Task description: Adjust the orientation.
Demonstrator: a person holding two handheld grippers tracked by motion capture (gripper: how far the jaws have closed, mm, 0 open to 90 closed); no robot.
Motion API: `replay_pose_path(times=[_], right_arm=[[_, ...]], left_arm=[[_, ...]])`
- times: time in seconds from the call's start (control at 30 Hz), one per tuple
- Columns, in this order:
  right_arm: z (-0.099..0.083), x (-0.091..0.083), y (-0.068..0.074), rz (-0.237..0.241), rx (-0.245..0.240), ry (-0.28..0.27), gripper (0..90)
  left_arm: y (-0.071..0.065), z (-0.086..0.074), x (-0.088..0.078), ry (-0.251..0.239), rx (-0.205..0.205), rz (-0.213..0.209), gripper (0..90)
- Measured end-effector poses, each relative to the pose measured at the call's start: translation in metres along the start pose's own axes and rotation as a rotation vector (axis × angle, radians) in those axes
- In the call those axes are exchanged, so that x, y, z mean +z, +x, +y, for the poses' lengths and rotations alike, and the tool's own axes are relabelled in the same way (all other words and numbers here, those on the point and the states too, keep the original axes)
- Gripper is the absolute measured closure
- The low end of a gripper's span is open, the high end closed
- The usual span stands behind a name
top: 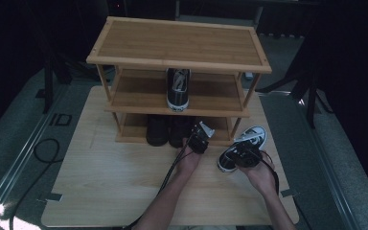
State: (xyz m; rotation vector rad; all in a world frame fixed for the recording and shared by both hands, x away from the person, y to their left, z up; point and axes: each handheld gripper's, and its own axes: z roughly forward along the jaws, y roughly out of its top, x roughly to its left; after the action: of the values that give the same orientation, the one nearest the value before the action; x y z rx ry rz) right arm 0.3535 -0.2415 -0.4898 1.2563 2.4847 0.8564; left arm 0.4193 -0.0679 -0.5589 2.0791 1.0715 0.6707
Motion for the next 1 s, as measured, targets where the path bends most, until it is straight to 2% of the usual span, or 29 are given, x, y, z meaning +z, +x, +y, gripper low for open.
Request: replay_pose_path(times=[0.07,0.2,0.4,0.47,0.67,0.8,0.9,1.0], right_arm=[[0.001,-0.002,0.005,-0.015,-0.021,0.011,90.0],[0.0,-0.004,0.005,-0.001,-0.027,0.017,90.0],[-0.003,-0.011,0.006,0.036,-0.046,0.032,90.0],[-0.006,-0.013,0.007,0.083,-0.055,0.043,90.0],[-0.014,-0.023,0.008,0.088,-0.07,0.047,90.0],[-0.021,-0.029,0.013,0.129,-0.093,0.064,90.0],[-0.023,-0.031,0.015,0.139,-0.1,0.06,90.0],[-0.025,-0.035,0.017,0.101,-0.094,0.048,90.0]], left_arm=[[0.0,0.0,0.0,0.0,0.0,0.0,90.0],[0.0,0.0,0.0,0.0,0.001,-0.001,90.0],[0.0,0.0,0.0,0.0,0.001,-0.002,90.0],[0.0,0.0,0.0,0.0,0.002,-0.002,90.0],[0.0,0.0,0.0,0.0,0.002,-0.003,90.0],[0.0,0.0,0.0,0.0,0.001,-0.002,90.0],[0.0,0.0,0.0,0.001,0.003,-0.003,90.0],[0.0,0.0,0.0,0.0,0.003,-0.002,90.0]])
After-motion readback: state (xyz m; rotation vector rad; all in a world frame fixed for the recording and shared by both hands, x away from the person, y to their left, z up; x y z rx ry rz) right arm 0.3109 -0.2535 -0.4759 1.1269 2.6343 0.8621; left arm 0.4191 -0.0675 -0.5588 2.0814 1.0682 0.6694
